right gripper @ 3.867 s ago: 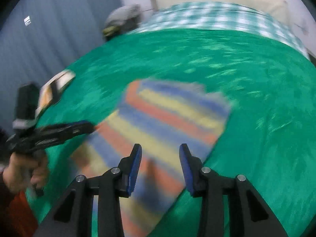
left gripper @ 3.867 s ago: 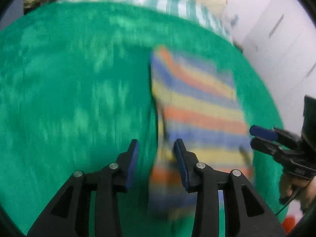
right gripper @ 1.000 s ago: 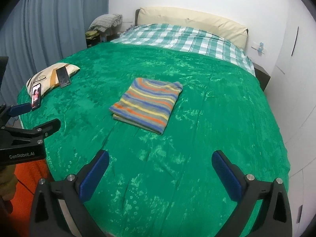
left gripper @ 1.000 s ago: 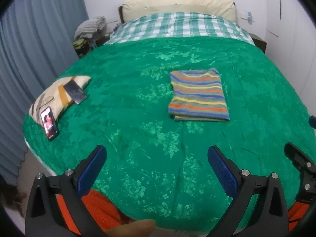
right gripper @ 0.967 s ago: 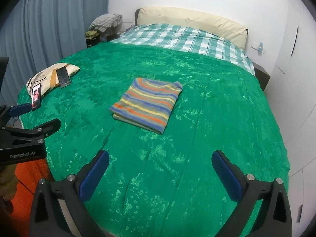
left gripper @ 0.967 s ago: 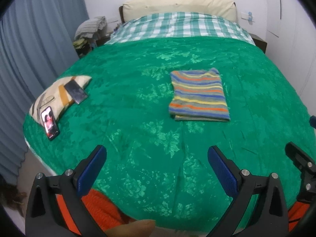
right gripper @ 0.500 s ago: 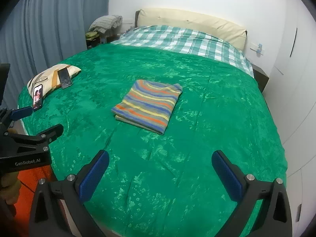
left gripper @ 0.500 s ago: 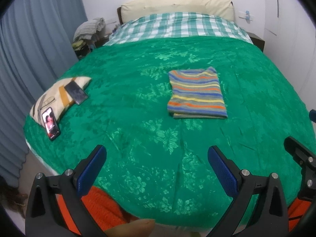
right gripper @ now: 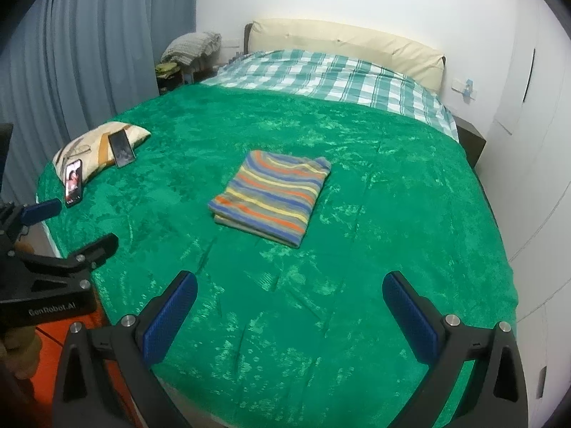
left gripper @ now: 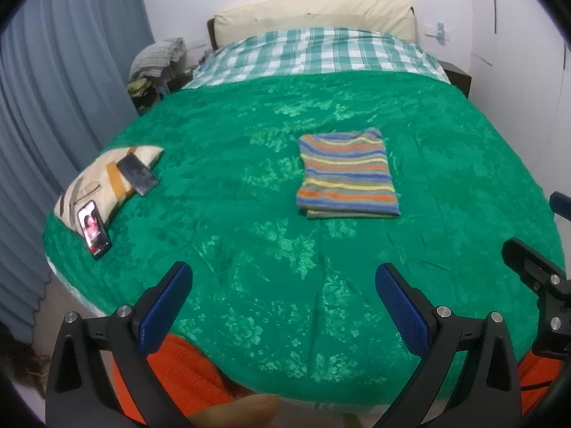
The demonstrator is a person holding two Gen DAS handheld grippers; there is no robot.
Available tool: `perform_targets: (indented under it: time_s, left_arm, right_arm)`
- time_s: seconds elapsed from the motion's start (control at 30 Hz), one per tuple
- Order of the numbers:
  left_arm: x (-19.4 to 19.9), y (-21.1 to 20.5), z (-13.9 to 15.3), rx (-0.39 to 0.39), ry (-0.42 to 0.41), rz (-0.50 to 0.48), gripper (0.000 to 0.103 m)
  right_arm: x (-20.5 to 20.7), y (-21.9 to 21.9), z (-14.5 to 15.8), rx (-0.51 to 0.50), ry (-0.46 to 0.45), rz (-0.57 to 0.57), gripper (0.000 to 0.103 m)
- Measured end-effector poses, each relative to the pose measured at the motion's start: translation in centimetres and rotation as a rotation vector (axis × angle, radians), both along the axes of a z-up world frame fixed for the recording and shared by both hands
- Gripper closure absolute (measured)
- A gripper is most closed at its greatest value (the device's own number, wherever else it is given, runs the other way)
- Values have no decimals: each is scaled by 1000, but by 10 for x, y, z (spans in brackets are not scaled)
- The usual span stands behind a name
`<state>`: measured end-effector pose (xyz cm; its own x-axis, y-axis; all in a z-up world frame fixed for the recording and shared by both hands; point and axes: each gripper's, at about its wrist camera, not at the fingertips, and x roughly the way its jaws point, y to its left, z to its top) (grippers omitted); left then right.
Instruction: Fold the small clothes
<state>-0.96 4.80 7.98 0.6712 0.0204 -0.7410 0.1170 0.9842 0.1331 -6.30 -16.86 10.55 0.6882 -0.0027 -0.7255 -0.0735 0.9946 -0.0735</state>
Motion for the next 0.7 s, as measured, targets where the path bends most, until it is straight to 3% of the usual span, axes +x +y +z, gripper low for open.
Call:
perform_targets:
  time_s: [0.43,0.7]
  left_arm:
    - [-8,3,15,-13,-19,5,1]
    - [-9,3,15,-16,-12,6,1]
  right_arm:
    - [-13,10,27,-13,-3,8,1]
    - [-10,10,26,-25,8,-1,1]
